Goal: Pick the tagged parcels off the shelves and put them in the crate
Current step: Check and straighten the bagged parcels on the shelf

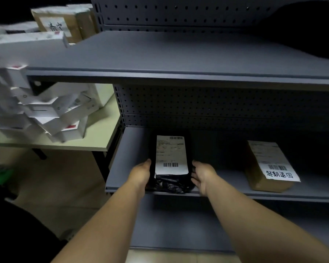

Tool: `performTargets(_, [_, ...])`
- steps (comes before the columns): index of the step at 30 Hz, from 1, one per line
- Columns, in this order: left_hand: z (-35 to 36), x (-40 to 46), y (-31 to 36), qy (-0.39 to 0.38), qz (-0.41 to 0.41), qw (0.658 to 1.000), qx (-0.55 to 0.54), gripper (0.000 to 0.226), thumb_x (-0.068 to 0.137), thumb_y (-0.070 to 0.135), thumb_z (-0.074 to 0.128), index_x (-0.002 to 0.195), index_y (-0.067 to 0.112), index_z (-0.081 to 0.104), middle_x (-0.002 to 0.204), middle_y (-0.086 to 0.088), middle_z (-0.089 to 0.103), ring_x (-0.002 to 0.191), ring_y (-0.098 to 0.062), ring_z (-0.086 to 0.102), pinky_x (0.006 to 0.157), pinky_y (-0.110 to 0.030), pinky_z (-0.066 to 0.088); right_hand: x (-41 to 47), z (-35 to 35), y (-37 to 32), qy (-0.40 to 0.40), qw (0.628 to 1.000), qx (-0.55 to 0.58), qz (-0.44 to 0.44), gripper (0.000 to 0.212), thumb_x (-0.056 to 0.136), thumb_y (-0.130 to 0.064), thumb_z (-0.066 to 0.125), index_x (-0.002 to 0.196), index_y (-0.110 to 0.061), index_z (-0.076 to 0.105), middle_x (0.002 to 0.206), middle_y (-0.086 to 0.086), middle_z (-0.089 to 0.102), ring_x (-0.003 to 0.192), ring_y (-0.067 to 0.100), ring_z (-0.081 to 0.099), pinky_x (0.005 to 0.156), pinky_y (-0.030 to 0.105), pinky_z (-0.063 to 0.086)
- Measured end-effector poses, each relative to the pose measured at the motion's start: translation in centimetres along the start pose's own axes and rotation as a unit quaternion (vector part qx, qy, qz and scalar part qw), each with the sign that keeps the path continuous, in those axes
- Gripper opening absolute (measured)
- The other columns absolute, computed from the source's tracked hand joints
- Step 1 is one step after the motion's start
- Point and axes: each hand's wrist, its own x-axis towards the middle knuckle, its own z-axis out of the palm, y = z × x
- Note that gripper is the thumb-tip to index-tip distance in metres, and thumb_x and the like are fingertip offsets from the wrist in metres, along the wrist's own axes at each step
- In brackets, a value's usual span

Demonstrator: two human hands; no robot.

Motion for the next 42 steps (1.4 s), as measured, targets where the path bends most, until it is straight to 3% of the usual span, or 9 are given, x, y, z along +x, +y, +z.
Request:
performTargets(5, [0.0, 1.0, -0.3, -0.024, 0.007, 0.999, 0.026, 0.044, 0.097, 0.038, 0.045, 0.127, 0.009, 0.055, 0.126, -0.009, 0.060, 0.118, -0.028, 0.054, 0.104, -0.036, 0.040, 0.9, 0.3, 0.1, 0.002, 1.000, -0.012, -0.027, 0.039, 0.098, -0.026, 0.044, 0.133, -0.009, 0.048, 0.133, 0.011, 0.055, 0.120, 0.025, 0.052, 0.088, 0.028, 0.041])
performTargets(10, [0.0, 0.7, -0.3, -0.027, 0.041, 0.998, 0.037, 0.033, 0.094, 0.034, 0.052, 0.115, 0.009, 0.062, 0.098, -0.002, 0.066, 0.097, -0.023, 0.059, 0.087, -0.033, 0.044, 0.4, 0.3, 0.4, 0.002, 0.999, -0.025, -0.039, 0.036, 0.095, -0.026, 0.052, 0.125, -0.007, 0.055, 0.127, 0.010, 0.059, 0.106, 0.020, 0.054, 0.088, 0.027, 0.041])
performTargets(17, [-0.7, -2.1, 0.6, -0.010, 0.084, 0.996, 0.029, 0.042, 0.090, 0.021, 0.062, 0.128, 0.004, 0.053, 0.108, -0.007, 0.065, 0.097, -0.024, 0.063, 0.088, -0.035, 0.051, -2.2, -0.6, 1.0, -0.010, 0.997, -0.034, -0.068, 0.046, 0.091, -0.025, 0.059, 0.135, -0.012, 0.050, 0.131, 0.008, 0.057, 0.117, 0.020, 0.052, 0.095, 0.027, 0.042])
performTargets(20, [-1.1, -3.8, 0.9, -0.008, 0.096, 0.995, 0.022, 0.035, 0.090, 0.015, 0.061, 0.123, 0.003, 0.057, 0.114, -0.013, 0.066, 0.097, -0.025, 0.064, 0.085, -0.033, 0.052, -4.1, -0.9, 1.1, -0.006, 0.996, -0.025, -0.088, 0.044, 0.091, -0.021, 0.061, 0.133, -0.012, 0.051, 0.126, 0.008, 0.061, 0.105, 0.016, 0.055, 0.081, 0.021, 0.045])
performTargets(25, [-1.9, -7.1, 1.2, -0.015, 0.113, 0.993, 0.002, 0.010, 0.089, 0.007, 0.061, 0.097, 0.006, 0.066, 0.090, -0.009, 0.071, 0.079, -0.022, 0.066, 0.070, -0.031, 0.054, -7.5, -1.4, 1.1, 0.011, 0.992, -0.020, -0.127, 0.036, 0.089, -0.010, 0.062, 0.125, -0.007, 0.058, 0.110, 0.009, 0.067, 0.095, 0.018, 0.063, 0.074, 0.022, 0.049])
performTargets(28, [-2.4, -9.3, 1.2, -0.015, 0.142, 0.990, 0.004, 0.008, 0.088, 0.004, 0.061, 0.088, 0.010, 0.065, 0.073, -0.001, 0.068, 0.062, -0.012, 0.062, 0.052, -0.019, 0.049, -9.6, -1.7, 1.4, 0.008, 0.987, -0.018, -0.157, 0.027, 0.088, -0.004, 0.060, 0.115, -0.007, 0.061, 0.091, 0.004, 0.068, 0.078, 0.012, 0.064, 0.060, 0.017, 0.051])
performTargets(31, [-2.8, -11.3, 1.1, -0.018, 0.159, 0.987, 0.001, 0.010, 0.087, 0.000, 0.062, 0.090, 0.009, 0.065, 0.077, 0.000, 0.067, 0.070, -0.012, 0.062, 0.062, -0.019, 0.051, -11.4, -2.1, 2.0, 0.012, 0.984, -0.006, -0.175, 0.024, 0.087, -0.001, 0.060, 0.110, -0.009, 0.060, 0.091, 0.003, 0.068, 0.086, 0.017, 0.064, 0.073, 0.023, 0.050])
performTargets(35, [-3.5, -13.7, 1.0, -0.017, 0.172, 0.985, -0.004, 0.016, 0.086, -0.003, 0.061, 0.085, 0.013, 0.063, 0.082, -0.002, 0.068, 0.074, -0.015, 0.062, 0.064, -0.021, 0.050, -13.5, -2.5, 2.9, 0.003, 0.982, 0.016, -0.186, 0.020, 0.087, 0.002, 0.059, 0.099, -0.013, 0.062, 0.085, -0.001, 0.070, 0.082, 0.015, 0.065, 0.072, 0.023, 0.051])
performTargets(42, [-3.7, -16.2, 1.4, -0.022, 0.193, 0.981, 0.012, 0.013, 0.086, -0.001, 0.061, 0.089, 0.011, 0.064, 0.085, -0.002, 0.069, 0.075, -0.015, 0.063, 0.061, -0.019, 0.050, -15.6, -3.0, 3.4, 0.006, 0.981, 0.026, -0.194, 0.033, 0.086, 0.002, 0.059, 0.119, -0.001, 0.059, 0.113, 0.015, 0.068, 0.105, 0.026, 0.064, 0.100, 0.040, 0.047])
